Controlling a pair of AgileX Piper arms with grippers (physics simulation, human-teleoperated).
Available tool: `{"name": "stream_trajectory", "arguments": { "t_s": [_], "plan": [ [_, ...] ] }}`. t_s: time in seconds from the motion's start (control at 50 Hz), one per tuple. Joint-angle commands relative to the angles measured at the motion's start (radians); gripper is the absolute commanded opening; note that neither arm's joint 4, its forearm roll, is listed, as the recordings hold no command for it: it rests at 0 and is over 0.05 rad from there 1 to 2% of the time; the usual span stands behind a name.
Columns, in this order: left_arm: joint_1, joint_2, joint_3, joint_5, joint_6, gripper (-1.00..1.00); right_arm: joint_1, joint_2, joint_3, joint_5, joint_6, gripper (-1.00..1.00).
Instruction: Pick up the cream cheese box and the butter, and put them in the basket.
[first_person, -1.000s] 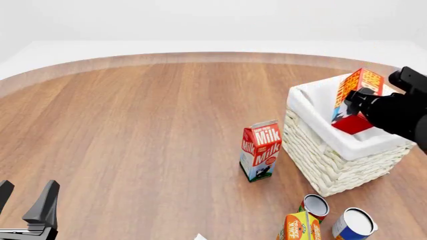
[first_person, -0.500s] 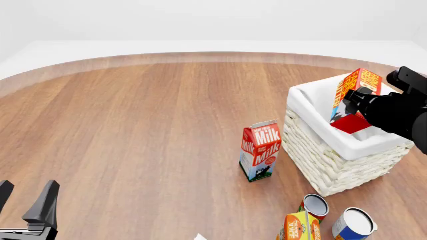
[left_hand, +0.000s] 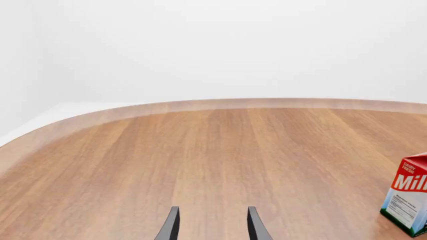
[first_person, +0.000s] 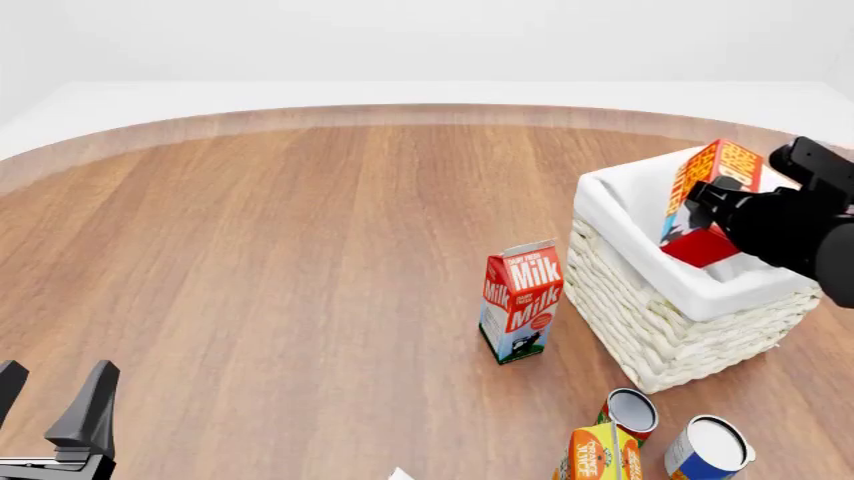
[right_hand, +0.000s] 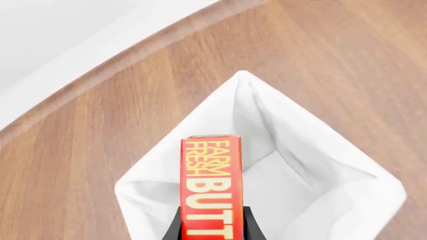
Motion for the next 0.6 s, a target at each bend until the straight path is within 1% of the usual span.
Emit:
{"name": "stream_trajectory", "arguments": {
  "t_s": [0.02, 0.42, 0.44, 0.6],
  "plan": [
    [0.000, 0.000, 0.000, 0.000, 0.000, 1.00, 0.002, 0.012, -0.012, -0.017, 0.021, -1.00],
    [0.000, 0.000, 0.000, 0.000, 0.000, 1.00, 0.002, 0.011, 0.004, -0.027, 0.024, -1.00],
    [0.000, 0.000, 0.000, 0.000, 0.000, 1.00, -0.001, 0.017, 0.000, -0.023, 0.017, 1.00],
    [0.000, 0.000, 0.000, 0.000, 0.000, 1.00, -0.004, 0.020, -0.006, -0.021, 0.012, 1.00]
  ]
}}
